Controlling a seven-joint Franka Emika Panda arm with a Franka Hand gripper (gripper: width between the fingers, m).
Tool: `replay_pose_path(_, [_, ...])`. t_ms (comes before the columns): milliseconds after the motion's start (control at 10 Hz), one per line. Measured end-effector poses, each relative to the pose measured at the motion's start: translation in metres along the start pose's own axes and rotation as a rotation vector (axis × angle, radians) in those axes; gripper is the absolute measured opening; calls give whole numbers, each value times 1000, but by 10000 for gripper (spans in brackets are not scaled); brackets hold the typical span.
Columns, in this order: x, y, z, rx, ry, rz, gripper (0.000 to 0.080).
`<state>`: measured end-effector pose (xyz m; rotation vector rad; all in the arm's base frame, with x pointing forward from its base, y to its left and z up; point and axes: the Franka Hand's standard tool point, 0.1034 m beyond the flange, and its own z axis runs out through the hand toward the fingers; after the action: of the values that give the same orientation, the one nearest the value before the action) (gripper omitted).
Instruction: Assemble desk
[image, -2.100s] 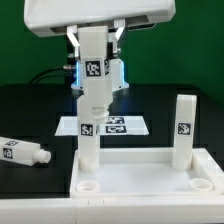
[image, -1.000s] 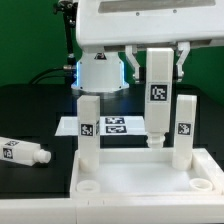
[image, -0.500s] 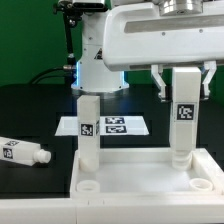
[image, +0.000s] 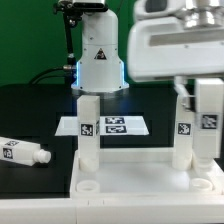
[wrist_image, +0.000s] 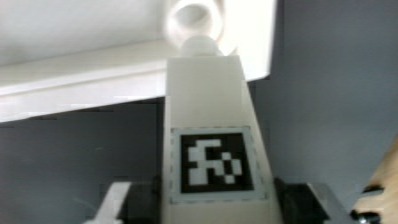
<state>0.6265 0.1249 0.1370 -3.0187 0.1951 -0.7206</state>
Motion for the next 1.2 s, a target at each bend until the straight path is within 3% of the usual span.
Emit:
replay_pose_path(600, [-3,7,3,-11,-2,3,285])
replay_pose_path(800, [3,12,5,-17,1,7,285])
replay_pose_path(1200, [-12,5,19,-23,21,-16,285])
